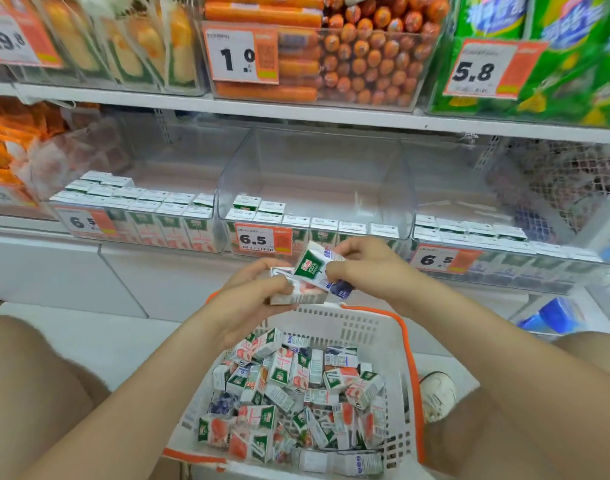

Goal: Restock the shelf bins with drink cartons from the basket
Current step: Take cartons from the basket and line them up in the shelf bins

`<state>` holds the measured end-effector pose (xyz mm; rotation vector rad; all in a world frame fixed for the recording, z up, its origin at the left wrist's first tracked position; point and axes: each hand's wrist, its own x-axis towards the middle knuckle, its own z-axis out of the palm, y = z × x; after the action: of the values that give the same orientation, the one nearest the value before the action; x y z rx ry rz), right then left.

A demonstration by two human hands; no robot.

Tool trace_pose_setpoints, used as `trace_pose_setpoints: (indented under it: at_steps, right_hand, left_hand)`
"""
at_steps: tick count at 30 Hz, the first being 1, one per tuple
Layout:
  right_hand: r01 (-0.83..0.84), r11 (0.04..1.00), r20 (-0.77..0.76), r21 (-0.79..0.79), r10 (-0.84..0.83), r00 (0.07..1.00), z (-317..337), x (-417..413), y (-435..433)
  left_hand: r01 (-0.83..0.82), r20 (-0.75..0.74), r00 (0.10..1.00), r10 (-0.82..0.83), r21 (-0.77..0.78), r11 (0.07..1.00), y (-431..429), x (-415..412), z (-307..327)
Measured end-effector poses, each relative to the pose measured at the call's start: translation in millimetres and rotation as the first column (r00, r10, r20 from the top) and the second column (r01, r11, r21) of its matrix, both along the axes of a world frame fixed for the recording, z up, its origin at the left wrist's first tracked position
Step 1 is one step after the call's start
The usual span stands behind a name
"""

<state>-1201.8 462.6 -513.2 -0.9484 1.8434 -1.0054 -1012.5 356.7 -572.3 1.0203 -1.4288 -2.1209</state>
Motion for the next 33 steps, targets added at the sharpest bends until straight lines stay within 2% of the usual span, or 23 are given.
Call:
trace_pose_setpoints:
  at_steps: [5, 7, 10, 12, 14, 16, 19, 21, 23, 27, 33]
  right_hand:
    - [-0.176, 0.984, -0.269, 0.007, 0.172, 0.948, 26, -19, 14]
    - [-0.176, 0.983, -0.278, -0.054, 0.154, 0.948, 38, -36, 19]
    - [-0.003, 0.975, -0.404, -0.221, -0.088, 0.911, 57, -72, 28]
    - [0.145, 0.928, -0.387, -0.343, -0.280, 0.878, 65, -99, 37]
    - [0.238, 0.881, -0.390, -0.409, -0.405, 0.827, 69, -130, 52]
    - [0.232, 0.879, -0.484, -0.416, -0.430, 0.762, 68, -161, 71]
    - [0.187, 0.924, -0.724, -0.333, -0.378, 0.576, 59, -215, 99]
    - [0.239, 0.931, -0.805, -0.275, -0.359, 0.473, 52, -247, 113]
    - [0.296, 0.934, -0.847, -0.201, -0.318, 0.426, 44, -272, 125]
    - [0.302, 0.953, -0.903, 0.017, -0.116, 0.415, 24, -291, 130]
    - [0.206, 0.950, -0.781, 0.233, 0.057, 0.622, 13, -298, 129]
  left_hand:
    - [0.037, 0.028, 0.999, -0.032, -0.223, 0.974, 13, -31, 24]
    - [-0.005, 0.010, 1.000, 0.008, -0.247, 0.969, 16, -49, 33]
    - [-0.101, -0.017, 0.995, 0.101, -0.285, 0.953, 22, -82, 50]
    - [-0.129, -0.014, 0.991, 0.133, -0.347, 0.929, 28, -104, 62]
    - [-0.096, -0.026, 0.995, 0.093, -0.404, 0.910, 35, -129, 72]
    - [-0.031, -0.008, 0.999, 0.032, -0.532, 0.846, 46, -151, 80]
    - [0.064, 0.040, 0.998, -0.052, -0.741, 0.668, 64, -181, 87]
    - [0.127, 0.080, 0.991, -0.105, -0.799, 0.588, 76, -198, 87]
    - [0.161, 0.101, 0.985, -0.138, -0.819, 0.550, 86, -214, 84]
    - [0.147, 0.092, 0.988, -0.125, -0.812, 0.565, 94, -234, 76]
    - [0.137, 0.086, 0.990, -0.110, -0.758, 0.638, 93, -241, 68]
